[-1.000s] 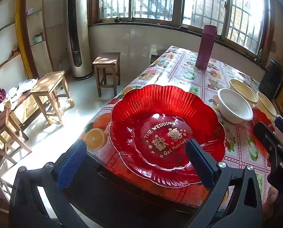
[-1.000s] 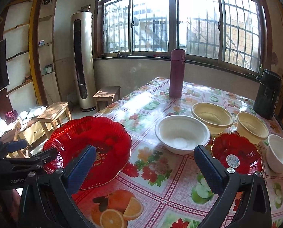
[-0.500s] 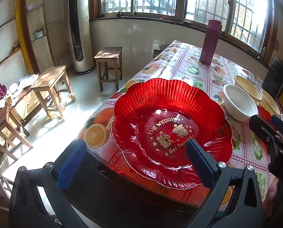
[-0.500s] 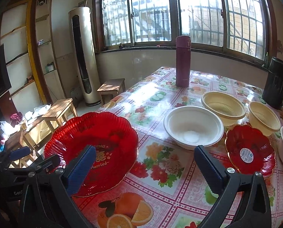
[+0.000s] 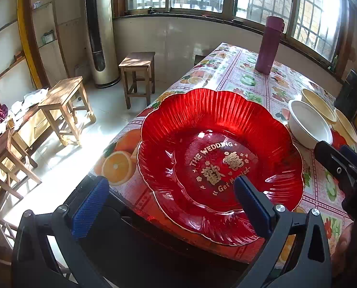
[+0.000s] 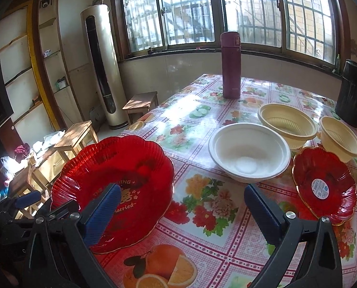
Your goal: Organize plates and bowls
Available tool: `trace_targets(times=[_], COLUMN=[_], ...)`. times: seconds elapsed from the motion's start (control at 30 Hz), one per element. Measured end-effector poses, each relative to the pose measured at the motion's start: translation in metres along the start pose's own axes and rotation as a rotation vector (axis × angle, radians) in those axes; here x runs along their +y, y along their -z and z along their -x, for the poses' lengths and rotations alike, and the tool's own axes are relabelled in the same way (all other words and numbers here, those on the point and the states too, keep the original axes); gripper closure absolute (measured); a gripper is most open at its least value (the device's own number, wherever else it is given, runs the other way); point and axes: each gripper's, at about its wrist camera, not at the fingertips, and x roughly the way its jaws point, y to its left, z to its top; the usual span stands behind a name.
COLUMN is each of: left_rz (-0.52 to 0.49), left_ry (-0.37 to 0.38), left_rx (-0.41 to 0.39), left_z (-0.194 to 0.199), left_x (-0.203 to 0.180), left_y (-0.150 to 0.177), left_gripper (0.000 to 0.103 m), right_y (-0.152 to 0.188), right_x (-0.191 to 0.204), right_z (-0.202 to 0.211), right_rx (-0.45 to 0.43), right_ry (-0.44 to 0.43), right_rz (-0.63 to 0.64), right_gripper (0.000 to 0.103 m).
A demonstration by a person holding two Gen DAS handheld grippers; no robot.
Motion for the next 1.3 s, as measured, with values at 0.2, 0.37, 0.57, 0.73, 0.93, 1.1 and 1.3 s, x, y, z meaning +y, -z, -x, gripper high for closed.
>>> trace_targets(times=[0.2, 0.37, 0.57, 0.73, 0.93, 1.1, 1.3], left_rz=[0.002, -0.006, 0.0, 0.005, 0.003, -0.023, -0.08], left_ry=[-0.002, 0.0, 0.004, 0.001, 0.009, -0.019, -0.04], left_rx=[0.011, 0.022, 0.036, 0.062, 0.089, 0.079, 0.053], left_z=[-0.004, -0.007, -0.015, -0.026, -0.035, -0.038, -0.038], left_x=[0.004, 0.005, 0.01, 0.012, 0.015, 0.01, -0.001], left_y=[-0.001, -0.003, -0.005, -0.008, -0.009, -0.009, -0.006], left_gripper=[0.0, 0.0, 0.0, 0.0, 0.009, 0.04, 0.062], right_y=[0.0, 0.001, 0.001, 0.004, 0.011, 0.013, 0.016], right_x=[0.01, 0.012, 0.01, 0.01, 0.006, 0.011, 0.003], right_z=[-0.022, -0.039, -0.053, -0.067, -0.083, -0.08, -0.073], right_rx=[0.053, 0.101, 0.142, 0.19, 0.249, 0.225, 0.216], right_ry=[-0.01, -0.021, -0.024, -0.025, -0.048, -0.053, -0.071], right_rz=[0.01, -0.005, -0.023, -0.031, -0.068, -0.047, -0.09], right_gripper=[0.005, 0.009, 0.013, 0.029, 0.069, 0.086, 0.088])
